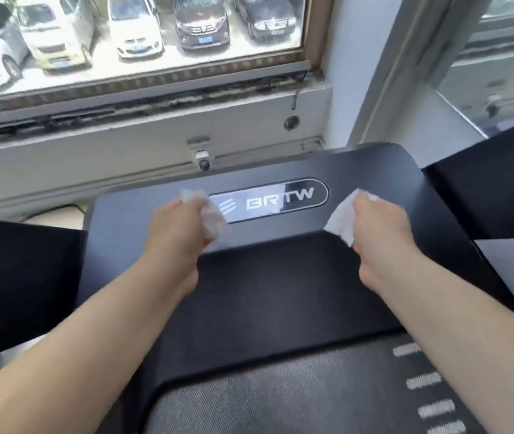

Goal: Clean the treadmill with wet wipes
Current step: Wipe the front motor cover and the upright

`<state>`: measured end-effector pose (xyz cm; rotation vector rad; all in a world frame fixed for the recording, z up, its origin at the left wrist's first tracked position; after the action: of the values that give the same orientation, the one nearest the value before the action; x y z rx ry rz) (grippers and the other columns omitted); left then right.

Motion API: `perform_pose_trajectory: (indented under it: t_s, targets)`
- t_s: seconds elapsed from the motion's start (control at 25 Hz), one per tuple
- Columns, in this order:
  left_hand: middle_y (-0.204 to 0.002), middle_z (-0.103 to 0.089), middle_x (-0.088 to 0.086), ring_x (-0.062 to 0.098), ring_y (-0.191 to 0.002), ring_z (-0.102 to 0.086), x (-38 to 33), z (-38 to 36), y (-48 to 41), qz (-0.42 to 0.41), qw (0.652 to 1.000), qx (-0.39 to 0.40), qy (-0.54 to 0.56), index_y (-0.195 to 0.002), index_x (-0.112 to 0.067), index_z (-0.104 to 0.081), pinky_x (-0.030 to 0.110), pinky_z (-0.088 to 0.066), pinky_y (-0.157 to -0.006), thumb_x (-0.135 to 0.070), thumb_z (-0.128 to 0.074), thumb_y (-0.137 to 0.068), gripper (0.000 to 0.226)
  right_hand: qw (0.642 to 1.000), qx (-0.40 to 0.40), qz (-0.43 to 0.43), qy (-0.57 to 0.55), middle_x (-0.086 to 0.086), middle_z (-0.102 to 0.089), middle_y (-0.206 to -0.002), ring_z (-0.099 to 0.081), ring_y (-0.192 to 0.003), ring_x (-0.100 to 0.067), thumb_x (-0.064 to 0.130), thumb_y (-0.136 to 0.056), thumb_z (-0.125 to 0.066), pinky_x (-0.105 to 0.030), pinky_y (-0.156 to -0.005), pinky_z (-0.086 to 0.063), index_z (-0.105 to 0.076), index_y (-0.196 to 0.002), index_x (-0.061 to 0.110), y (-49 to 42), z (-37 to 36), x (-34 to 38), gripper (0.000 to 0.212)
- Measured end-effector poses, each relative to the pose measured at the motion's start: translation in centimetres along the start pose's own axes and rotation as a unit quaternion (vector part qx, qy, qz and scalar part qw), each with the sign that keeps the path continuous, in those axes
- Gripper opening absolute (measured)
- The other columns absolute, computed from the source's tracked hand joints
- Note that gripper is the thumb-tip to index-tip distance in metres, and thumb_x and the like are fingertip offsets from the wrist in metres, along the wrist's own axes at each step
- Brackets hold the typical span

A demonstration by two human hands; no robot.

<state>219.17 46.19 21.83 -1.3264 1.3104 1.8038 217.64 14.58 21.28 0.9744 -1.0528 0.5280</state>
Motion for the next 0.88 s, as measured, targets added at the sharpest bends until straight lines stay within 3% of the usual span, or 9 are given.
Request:
perform_pose_trajectory:
  t_s: [0.08, 0.16, 0.24, 0.32, 0.4, 0.52, 0.6, 0.76, 0.88]
  targets:
    - [-0.086, -0.066, 0.001, 0.021, -0.083, -0.057, -3.6, -0.4, -1.9, -0.197, 0.963, -0.013, -0.186, -0.094, -0.014, -0.066, 0.034, -0.042, -0.081, -0.027, -0.05, -0.104, 0.023, 0.95, 0.006, 0.207, 0.232, -0.01, -0.067, -0.095, -0.051, -0.085, -0.026, 0.027, -0.105, -0.04, -0.034, -0.076, -0.043, -0.054, -0.094, 0.008, -1.2, -4.1, 4.7, 0.026]
    - [-0.126, -0.065, 0.008, 0.029, -0.113, -0.059, -2.6, -4.0, -1.9, -0.351, 0.851, 0.044, -0.389, -0.127, -0.013, -0.062, 0.033, -0.038, -0.095, -0.022, -0.042, -0.105, 0.031, 0.833, 0.085, 0.346, 0.422, -0.011, -0.063, -0.122, -0.056, -0.106, -0.035, 0.024, -0.106, -0.033, -0.041, -0.089, -0.043, -0.057, -0.122, 0.011, -1.0, -9.7, 4.0, 0.032]
    - [-0.155, -0.039, 0.017, 0.038, -0.142, -0.037, 3.5, -7.4, -2.0, -0.379, 0.721, 0.148, -0.561, -0.147, -0.006, -0.042, 0.035, -0.028, -0.115, -0.028, -0.035, -0.102, 0.051, 0.72, 0.189, 0.371, 0.555, -0.011, -0.041, -0.158, -0.039, -0.143, -0.034, 0.033, -0.103, -0.021, -0.042, -0.115, -0.032, -0.041, -0.151, 0.01, -0.7, -13.3, -1.6, 0.057]
    - [-0.169, 0.005, 0.015, 0.033, -0.156, 0.008, 8.7, -7.8, -2.5, -0.324, 0.657, 0.176, -0.657, -0.162, -0.008, -0.004, 0.044, -0.004, -0.126, -0.051, -0.02, -0.102, 0.076, 0.655, 0.242, 0.35, 0.624, -0.004, 0.005, -0.171, 0.006, -0.158, -0.021, 0.053, -0.095, -0.001, -0.04, -0.128, -0.003, -0.004, -0.163, 0.014, -1.0, -13.9, -6.0, 0.079]
    - [-0.166, 0.024, 0.01, 0.025, -0.152, 0.028, 9.9, -8.0, -2.7, -0.307, 0.649, 0.181, -0.672, -0.16, -0.013, 0.013, 0.047, 0.007, -0.126, -0.063, -0.011, -0.099, 0.082, 0.633, 0.246, 0.348, 0.647, -0.002, 0.019, -0.169, 0.021, -0.155, -0.016, 0.057, -0.093, 0.007, -0.041, -0.127, 0.009, 0.007, -0.162, 0.017, -1.8, -13.7, -6.9, 0.08]
    - [-0.166, 0.023, 0.007, 0.022, -0.153, 0.026, 8.1, -9.6, -5.2, -0.322, 0.633, 0.185, -0.68, -0.159, -0.016, 0.015, 0.044, 0.01, -0.126, -0.064, 0.004, -0.094, 0.081, 0.623, 0.204, 0.357, 0.665, -0.003, 0.007, -0.172, 0.011, -0.157, -0.016, 0.05, -0.095, 0.006, -0.047, -0.127, 0.008, -0.002, -0.164, 0.016, -4.6, -15.4, -4.3, 0.078]
    - [-0.167, 0.022, 0.005, 0.02, -0.153, 0.026, 6.8, -10.4, -8.6, -0.301, 0.637, 0.182, -0.686, -0.159, -0.018, 0.016, 0.044, 0.011, -0.126, -0.063, 0.01, -0.09, 0.082, 0.635, 0.2, 0.325, 0.672, 0.0, 0.012, -0.171, 0.014, -0.157, -0.015, 0.049, -0.099, 0.005, -0.048, -0.126, 0.012, 0.004, -0.164, 0.019, -7.4, -16.9, -3.2, 0.072]
    - [-0.168, 0.02, 0.006, 0.019, -0.153, 0.025, 5.4, -11.1, -12.6, -0.276, 0.638, 0.172, -0.698, -0.16, -0.019, 0.014, 0.043, 0.011, -0.125, -0.064, 0.003, -0.097, 0.078, 0.64, 0.195, 0.25, 0.7, 0.0, 0.024, -0.168, 0.023, -0.155, -0.016, 0.054, -0.103, -0.002, -0.048, -0.124, 0.015, 0.014, -0.162, 0.023, -11.8, -17.8, -2.3, 0.069]
    - [-0.168, 0.021, 0.009, 0.022, -0.153, 0.025, 4.8, -5.2, -15.2, -0.194, 0.662, 0.097, -0.718, -0.16, -0.015, 0.015, 0.044, 0.011, -0.125, -0.068, 0.0, -0.096, 0.084, 0.645, 0.169, 0.194, 0.72, -0.007, 0.027, -0.167, 0.023, -0.155, -0.023, 0.063, -0.099, 0.002, -0.048, -0.124, 0.015, 0.017, -0.161, 0.018, -13.8, -16.9, -1.7, 0.078]
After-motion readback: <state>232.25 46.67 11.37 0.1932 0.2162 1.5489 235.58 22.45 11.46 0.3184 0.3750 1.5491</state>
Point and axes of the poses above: each hand's wrist, its own y-axis away from the middle knuckle, its own z-axis out of the back of the hand, x = y × z, the point moved 10 cm from there along -y, towards the middle knuckle
